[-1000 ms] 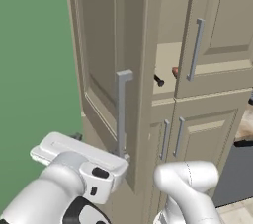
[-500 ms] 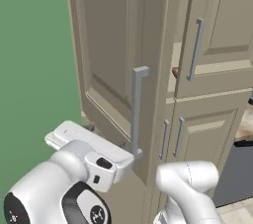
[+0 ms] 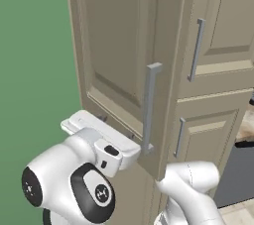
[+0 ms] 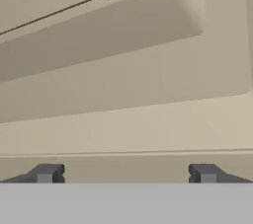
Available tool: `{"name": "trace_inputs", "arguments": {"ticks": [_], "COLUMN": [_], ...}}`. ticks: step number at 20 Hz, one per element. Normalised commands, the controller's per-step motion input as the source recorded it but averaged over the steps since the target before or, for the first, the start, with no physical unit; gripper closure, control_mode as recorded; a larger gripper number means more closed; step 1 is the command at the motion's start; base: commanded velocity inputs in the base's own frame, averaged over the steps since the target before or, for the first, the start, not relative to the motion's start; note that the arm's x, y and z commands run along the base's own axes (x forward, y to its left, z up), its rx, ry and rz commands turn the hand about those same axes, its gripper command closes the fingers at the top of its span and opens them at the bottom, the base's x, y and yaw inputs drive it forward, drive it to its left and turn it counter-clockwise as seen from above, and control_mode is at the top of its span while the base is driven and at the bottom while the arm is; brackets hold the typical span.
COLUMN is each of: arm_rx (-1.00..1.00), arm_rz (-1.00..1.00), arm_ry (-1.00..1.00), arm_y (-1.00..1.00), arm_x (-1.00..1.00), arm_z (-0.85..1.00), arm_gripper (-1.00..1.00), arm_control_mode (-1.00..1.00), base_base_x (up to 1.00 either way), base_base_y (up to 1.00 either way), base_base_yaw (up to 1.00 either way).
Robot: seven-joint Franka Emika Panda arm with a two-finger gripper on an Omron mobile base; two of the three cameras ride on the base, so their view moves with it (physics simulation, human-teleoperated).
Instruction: Pick up the dish brush and bar soap from the sink, and place them back in the cabinet, and close the cabinet doors.
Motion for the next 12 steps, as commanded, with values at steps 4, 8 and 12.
{"name": "trace_inputs", "arguments": {"ticks": [4, 8, 12], "arm_rx": [0.00, 0.00, 0.00], "arm_rz": [-0.01, 0.00, 0.00], "arm_ry": [-0.02, -0.01, -0.01], "arm_y": [-0.27, -0.25, -0.23], "arm_x": [0.36, 0.40, 0.41], "arm_z": [-0.03, -0.05, -0.06], "arm_gripper": [-1.00, -1.00, -1.00], "arm_control_mode": [-1.00, -1.00, -1.00], "base_base_x": [0.00, 0.00, 0.00], "base_base_y": [0.00, 0.00, 0.00], "base_base_yaw": [0.00, 0.00, 0.00]}}
